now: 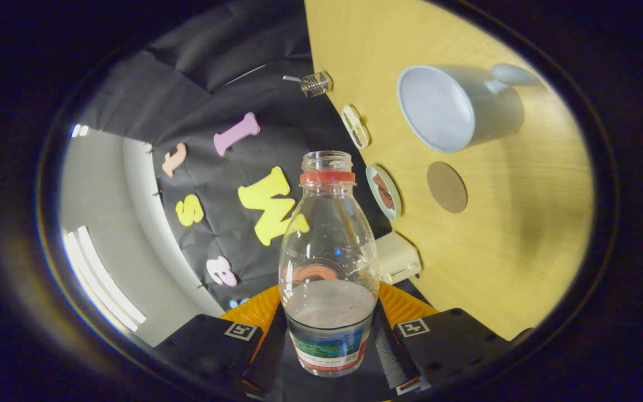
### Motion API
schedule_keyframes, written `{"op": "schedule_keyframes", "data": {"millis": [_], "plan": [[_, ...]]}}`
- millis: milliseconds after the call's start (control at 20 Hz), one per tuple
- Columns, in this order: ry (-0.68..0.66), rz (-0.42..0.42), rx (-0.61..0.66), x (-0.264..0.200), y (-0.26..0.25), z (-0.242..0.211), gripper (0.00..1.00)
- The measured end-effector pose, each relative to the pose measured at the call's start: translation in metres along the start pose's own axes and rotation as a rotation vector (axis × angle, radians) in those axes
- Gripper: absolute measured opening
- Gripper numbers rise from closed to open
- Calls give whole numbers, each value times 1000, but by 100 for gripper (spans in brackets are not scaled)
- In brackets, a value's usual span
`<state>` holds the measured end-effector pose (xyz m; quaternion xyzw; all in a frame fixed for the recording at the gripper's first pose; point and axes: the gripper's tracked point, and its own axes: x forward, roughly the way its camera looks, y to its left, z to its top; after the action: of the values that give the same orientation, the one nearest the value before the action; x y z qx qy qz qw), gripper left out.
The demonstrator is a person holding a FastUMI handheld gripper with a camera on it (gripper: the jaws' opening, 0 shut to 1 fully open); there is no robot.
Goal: Take the bottle from table, then pour the juice into the cup, finally place the bottle on the coaster
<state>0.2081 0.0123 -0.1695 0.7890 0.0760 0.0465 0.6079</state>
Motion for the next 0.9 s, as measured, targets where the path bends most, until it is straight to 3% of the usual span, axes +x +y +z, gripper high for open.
{"op": "schedule_keyframes", "data": {"millis": [450, 900], "plan": [[81, -120, -689, 5, 8, -28, 78], [72, -125, -1270, -9, 54, -27, 78]]}}
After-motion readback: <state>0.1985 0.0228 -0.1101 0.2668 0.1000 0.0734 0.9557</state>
